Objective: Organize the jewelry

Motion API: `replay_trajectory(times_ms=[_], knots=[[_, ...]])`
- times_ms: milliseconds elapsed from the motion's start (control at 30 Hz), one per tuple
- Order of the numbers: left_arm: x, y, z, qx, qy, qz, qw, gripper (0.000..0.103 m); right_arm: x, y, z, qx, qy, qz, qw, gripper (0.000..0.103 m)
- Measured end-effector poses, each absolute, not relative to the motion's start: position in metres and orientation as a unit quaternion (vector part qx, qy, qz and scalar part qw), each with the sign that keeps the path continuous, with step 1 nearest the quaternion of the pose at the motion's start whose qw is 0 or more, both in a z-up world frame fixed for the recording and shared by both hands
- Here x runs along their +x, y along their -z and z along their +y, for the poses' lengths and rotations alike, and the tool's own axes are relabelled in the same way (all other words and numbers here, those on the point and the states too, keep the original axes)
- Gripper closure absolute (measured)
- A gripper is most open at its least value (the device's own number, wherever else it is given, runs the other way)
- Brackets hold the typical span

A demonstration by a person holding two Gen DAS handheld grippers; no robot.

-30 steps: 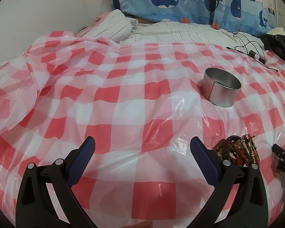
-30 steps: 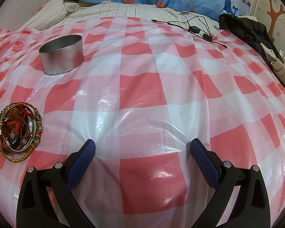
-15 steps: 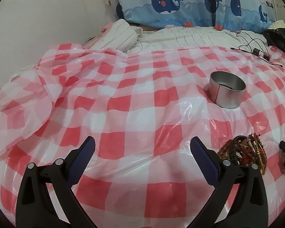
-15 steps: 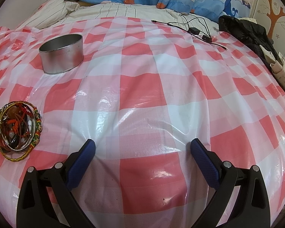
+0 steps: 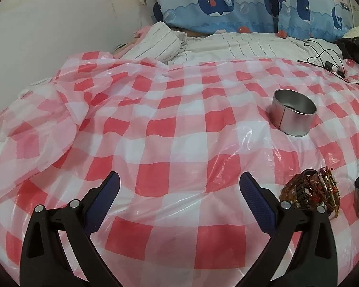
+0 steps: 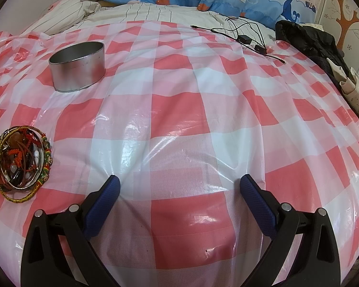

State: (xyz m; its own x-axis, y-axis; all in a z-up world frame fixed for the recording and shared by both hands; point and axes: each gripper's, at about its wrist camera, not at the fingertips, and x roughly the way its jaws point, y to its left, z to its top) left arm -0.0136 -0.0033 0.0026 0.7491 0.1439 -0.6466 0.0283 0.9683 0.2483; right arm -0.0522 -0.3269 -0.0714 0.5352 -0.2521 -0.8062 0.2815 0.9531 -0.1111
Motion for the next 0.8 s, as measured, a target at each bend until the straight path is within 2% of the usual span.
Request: replay_trajectory(times_ms=[500, 800], knots=[[-0.016, -0.003, -0.007, 0.138, -0.031, 0.349, 0.926, 0.006, -0.052, 0.072, -0.326, 0.013, 0.154, 0.457, 0.876, 0.007], [-0.015, 0.012, -0.012, 0.116, 0.029, 0.392, 0.912, 0.007, -0.052, 0.072, -0.326, 0.008, 0.156, 0.457, 0.876, 0.007]])
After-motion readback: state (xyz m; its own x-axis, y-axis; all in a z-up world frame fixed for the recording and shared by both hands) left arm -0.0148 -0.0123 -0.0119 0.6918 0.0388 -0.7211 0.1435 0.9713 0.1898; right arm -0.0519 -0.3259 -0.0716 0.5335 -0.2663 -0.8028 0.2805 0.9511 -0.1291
